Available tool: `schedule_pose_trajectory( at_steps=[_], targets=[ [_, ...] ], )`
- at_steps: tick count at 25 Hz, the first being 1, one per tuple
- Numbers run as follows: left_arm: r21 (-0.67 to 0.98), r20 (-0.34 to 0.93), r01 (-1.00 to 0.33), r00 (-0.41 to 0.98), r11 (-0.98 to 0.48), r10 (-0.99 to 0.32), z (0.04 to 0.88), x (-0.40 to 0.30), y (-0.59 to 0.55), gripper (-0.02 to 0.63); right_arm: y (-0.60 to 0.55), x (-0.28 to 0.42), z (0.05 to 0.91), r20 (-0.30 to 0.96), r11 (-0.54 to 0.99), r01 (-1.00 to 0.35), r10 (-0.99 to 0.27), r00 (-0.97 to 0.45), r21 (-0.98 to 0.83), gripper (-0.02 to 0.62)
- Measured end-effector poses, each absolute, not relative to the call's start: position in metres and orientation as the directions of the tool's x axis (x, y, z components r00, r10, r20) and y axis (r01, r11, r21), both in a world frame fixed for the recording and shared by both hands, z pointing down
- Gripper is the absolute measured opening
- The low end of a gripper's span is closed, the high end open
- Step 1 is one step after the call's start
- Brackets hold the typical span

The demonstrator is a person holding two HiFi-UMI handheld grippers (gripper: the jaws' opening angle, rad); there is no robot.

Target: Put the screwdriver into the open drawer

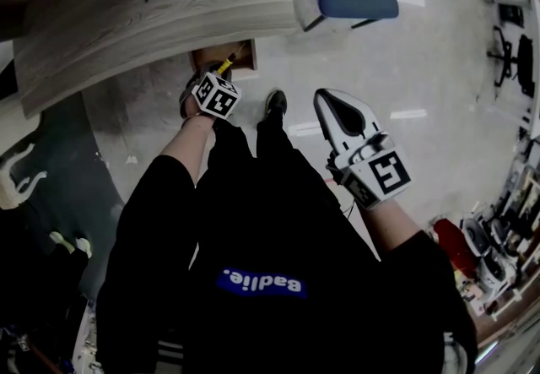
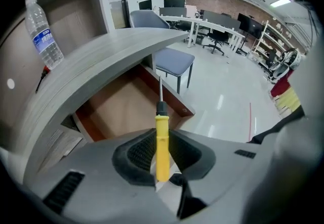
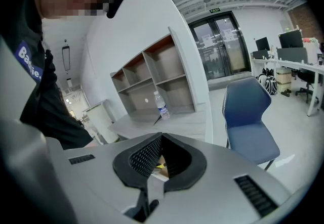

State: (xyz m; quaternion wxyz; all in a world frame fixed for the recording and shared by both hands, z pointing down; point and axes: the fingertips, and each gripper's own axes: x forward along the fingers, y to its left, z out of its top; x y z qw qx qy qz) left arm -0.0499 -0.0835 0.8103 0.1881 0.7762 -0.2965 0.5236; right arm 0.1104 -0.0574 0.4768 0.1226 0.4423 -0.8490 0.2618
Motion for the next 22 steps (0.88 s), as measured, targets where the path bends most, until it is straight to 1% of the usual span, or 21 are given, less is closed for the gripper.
schedule_pose_trajectory(
  at_steps=[10,17,22],
  targets=[
    [-0.029,0.946,-0.677,0.218,-0.735,-0.239,0.832,-0.055,-0.096,0.075,-0.048,0.122,0.49,0.454,0.441,-0.828,-0.693,-0.559,-0.347,0.029],
    [-0.041,0.957,-0.687,0.18,-0.725,-0.225,0.845,-0.047,-0.099,0.075,-0.047,0.14,0.494,0.46,0.422,-0.834,-0.698,-0.549,-0.355,0.029],
    [-0.047,0.962,-0.718,0.154,-0.694,-0.225,0.857,-0.04,-0.107,0.075,-0.047,0.152,0.502,0.474,0.41,-0.839,-0.695,-0.542,-0.358,0.029]
  ],
)
